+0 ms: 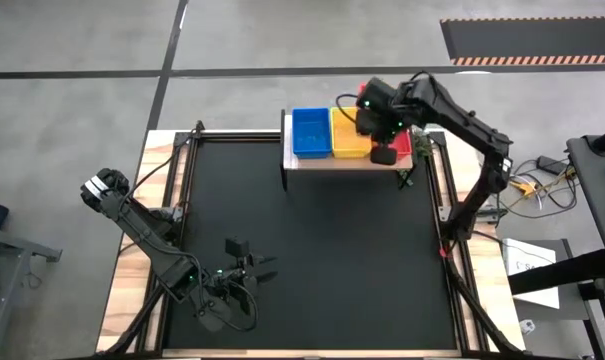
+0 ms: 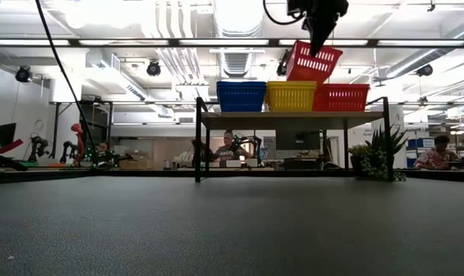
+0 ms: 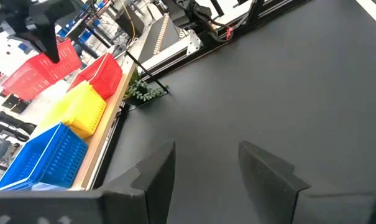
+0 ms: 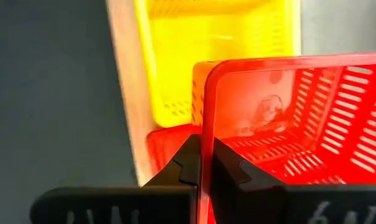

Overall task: Stack baskets on shelf by color
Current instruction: Stack the red bin on top of the red bin on the shelf

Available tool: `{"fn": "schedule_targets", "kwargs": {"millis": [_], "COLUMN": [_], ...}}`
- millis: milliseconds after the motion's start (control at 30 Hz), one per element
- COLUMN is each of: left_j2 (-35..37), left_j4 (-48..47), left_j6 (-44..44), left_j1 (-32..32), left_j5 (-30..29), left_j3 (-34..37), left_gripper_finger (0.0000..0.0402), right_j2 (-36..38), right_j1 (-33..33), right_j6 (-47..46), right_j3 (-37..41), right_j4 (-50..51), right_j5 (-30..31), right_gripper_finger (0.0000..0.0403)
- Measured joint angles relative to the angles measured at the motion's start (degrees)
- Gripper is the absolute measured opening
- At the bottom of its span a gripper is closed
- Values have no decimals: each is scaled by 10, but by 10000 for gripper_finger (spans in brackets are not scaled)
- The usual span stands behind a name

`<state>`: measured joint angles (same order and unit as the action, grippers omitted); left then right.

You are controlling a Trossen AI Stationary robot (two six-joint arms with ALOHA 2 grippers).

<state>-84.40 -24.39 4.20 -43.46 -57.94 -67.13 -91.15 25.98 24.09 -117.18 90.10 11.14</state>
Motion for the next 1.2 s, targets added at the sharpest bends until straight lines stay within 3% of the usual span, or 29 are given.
{"fn": "schedule_targets", "kwargs": {"millis": [233, 333, 533, 767, 1200], "left_j2": [0, 0, 0, 0, 1], "left_j4": [0, 0, 0, 14, 16], "left_j6": [1, -2, -3, -19, -21], "left_j1": [0, 0, 3, 7, 8], "left_j5": [0, 0, 0, 0, 0], "left_j3": [0, 1, -1, -2, -2], "left_gripper_finger": [161, 161, 161, 161, 161], "right_j2": [39, 72, 135, 116, 57], "right_j1": [19, 18, 18, 18, 18], "right_j6": [23, 11, 13, 22, 36], "right_j3": [29, 70, 171, 210, 193], "right_j4": [-2, -2, 1, -6, -22], "right_j5": [-15, 20, 28, 29, 35], "right_gripper_finger": [8, 8, 8, 8, 9]}}
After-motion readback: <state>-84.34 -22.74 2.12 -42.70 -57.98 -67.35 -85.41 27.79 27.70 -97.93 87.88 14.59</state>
